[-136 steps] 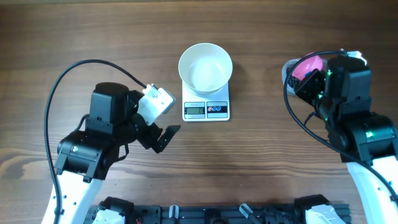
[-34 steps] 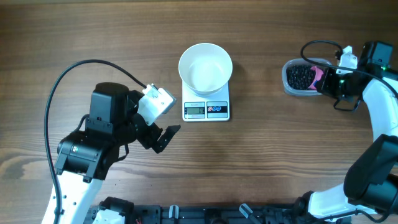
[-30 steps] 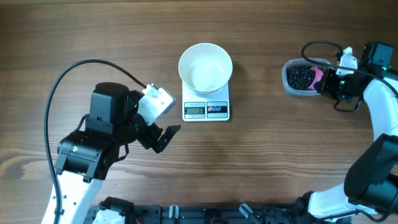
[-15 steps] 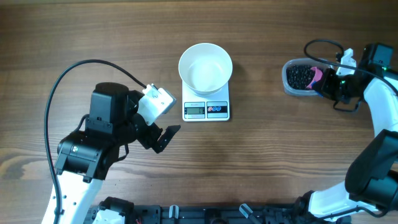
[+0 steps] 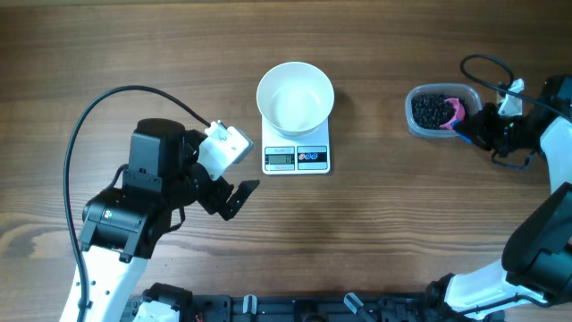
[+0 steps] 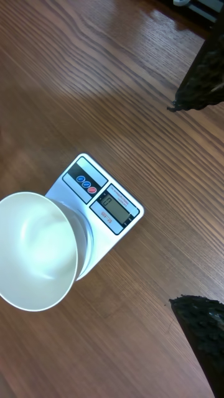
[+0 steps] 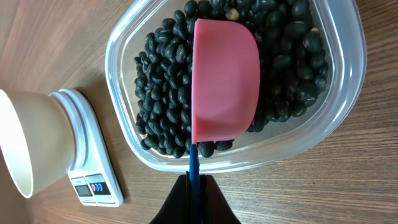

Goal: Scoop item into bowl and weigh 150g on scale
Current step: 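Push the pink scoop through the bean tub with the right gripper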

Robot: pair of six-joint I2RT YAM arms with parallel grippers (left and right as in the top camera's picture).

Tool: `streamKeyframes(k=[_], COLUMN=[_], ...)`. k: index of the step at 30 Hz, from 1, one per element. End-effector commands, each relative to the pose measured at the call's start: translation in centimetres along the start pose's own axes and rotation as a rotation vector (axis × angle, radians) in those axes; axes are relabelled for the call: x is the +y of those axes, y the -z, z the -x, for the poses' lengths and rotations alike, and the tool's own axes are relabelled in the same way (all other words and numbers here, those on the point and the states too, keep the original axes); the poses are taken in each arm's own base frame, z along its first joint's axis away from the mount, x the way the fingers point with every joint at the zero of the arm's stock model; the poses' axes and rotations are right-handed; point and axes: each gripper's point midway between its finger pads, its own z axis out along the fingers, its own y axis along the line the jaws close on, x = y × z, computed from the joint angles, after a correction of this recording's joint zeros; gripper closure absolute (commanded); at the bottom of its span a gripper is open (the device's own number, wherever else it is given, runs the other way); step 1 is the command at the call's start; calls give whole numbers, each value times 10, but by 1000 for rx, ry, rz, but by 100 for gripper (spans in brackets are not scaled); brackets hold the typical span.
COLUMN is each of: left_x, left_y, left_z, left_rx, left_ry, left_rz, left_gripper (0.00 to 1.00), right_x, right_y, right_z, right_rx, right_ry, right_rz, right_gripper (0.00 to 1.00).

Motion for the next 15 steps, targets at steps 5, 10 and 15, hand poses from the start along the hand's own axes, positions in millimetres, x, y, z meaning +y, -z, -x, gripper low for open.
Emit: streamKeyframes(k=[5,10,15], left_x=[2,2,2], left_y=[5,5,5], left_z=[9,9,9], left_rx=[-25,-25,-25], left_ry=[2,2,2], left_rz=[3,3,3], left_gripper=[0,0,0], right_x=[4,-1,-7], right_y=[-9,-16,-25], right_z=[-16,-18,-22], right_rx=[67,86,116], right_ry=[-46,-63,-86], right_rz=[68,66,67], right_gripper=[96,96,96])
